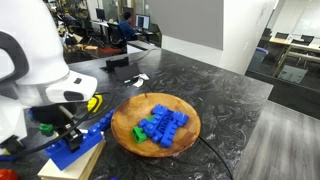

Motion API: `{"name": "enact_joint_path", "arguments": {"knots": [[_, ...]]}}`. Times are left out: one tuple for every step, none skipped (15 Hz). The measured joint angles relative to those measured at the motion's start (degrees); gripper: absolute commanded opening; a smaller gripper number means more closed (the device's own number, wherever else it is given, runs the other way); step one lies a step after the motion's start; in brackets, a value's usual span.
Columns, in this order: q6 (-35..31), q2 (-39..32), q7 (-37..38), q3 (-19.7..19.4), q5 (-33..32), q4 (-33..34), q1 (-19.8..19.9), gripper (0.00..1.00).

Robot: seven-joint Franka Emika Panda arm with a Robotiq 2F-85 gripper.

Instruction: Place the stacked blue blocks on top of the wooden box

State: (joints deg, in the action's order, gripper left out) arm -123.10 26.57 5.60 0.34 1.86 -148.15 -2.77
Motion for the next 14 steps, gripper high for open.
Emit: {"name": "enact_joint_path", "arguments": {"knots": [[-0.1,-0.1,-0.6,0.1,0.0,0.1,-0.1,0.11],[-0.1,-0.1,-1.3,0.2,0.0,0.1,-0.2,0.11],[-0.1,-0.3,-1.8,0.3,0.0,0.1,-0.3,0.11],[-0.2,-0.5,-2.2,0.3,0.0,0.1,-0.4,0.16],[-0.2,-0.9,-2.6,0.3,0.0,0.1,-0.4,0.19],[-0.3,-1.4,-2.9,0.3,0.0,0.1,-0.4,0.26],[-0.5,-1.9,-3.1,0.3,0.0,0.1,-0.4,0.41],[-0.7,-2.4,-3.2,0.3,0.0,0.2,-0.4,0.62],[-0.7,-2.7,-3.4,0.3,0.0,0.4,-0.4,0.67],[-0.9,-2.9,-3.4,0.3,0.0,0.6,-0.4,0.75],[-1.2,-3.1,-3.4,0.3,0.0,0.8,-0.4,0.81],[-1.5,-3.1,-3.4,0.3,0.1,0.9,-0.4,0.89],[-1.8,-3.1,-3.4,0.3,0.4,1.2,-0.4,0.95],[-2.2,-3.0,-3.4,0.3,0.8,1.5,-0.4,0.99]]}}
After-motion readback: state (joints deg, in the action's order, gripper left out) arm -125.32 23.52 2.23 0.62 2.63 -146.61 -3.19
